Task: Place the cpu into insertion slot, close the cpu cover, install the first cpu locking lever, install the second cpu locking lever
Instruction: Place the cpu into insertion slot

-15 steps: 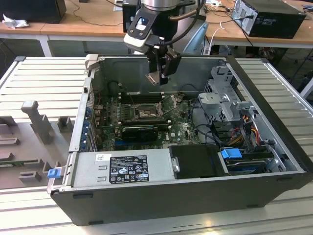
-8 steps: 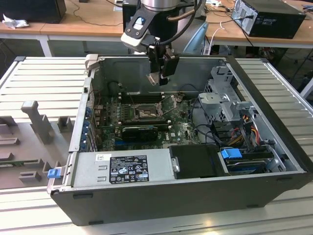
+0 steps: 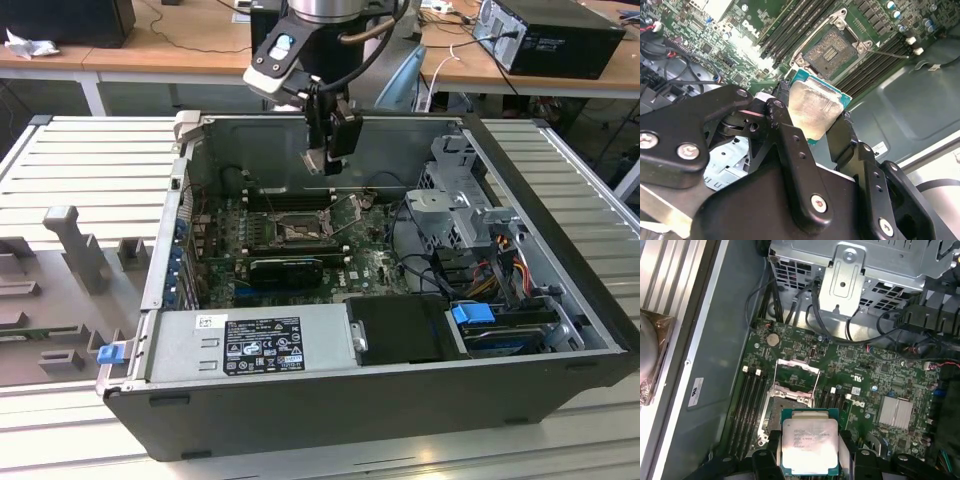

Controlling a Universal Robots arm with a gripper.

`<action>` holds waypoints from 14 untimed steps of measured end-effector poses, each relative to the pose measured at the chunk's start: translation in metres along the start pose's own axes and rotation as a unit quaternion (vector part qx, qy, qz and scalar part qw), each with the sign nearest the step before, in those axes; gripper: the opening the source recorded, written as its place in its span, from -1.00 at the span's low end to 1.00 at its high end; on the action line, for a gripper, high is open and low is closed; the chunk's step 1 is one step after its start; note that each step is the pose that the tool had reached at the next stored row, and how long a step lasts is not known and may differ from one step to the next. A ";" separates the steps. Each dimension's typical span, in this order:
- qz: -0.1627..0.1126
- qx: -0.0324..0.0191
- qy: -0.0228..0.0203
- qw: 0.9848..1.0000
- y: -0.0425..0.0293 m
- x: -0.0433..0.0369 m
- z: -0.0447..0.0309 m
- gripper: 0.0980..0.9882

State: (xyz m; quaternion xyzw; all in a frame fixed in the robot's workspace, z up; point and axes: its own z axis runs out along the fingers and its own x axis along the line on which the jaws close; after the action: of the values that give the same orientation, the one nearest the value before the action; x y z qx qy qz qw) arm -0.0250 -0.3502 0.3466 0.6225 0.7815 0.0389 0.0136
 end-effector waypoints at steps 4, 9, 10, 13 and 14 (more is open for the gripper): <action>0.015 0.000 -0.001 1.000 0.0000 0.0000 0.0003 0.00; 0.033 -0.001 -0.003 0.999 -0.0001 0.0000 0.0006 0.00; 0.038 -0.001 -0.003 0.999 -0.0001 0.0000 0.0008 0.00; 0.049 -0.001 -0.004 0.999 -0.0001 0.0000 0.0010 0.00; 0.055 -0.001 -0.004 0.998 -0.0001 0.0000 0.0011 0.00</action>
State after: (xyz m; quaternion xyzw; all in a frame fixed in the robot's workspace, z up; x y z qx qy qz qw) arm -0.0250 -0.3502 0.3455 0.6644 0.7462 0.0381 0.0157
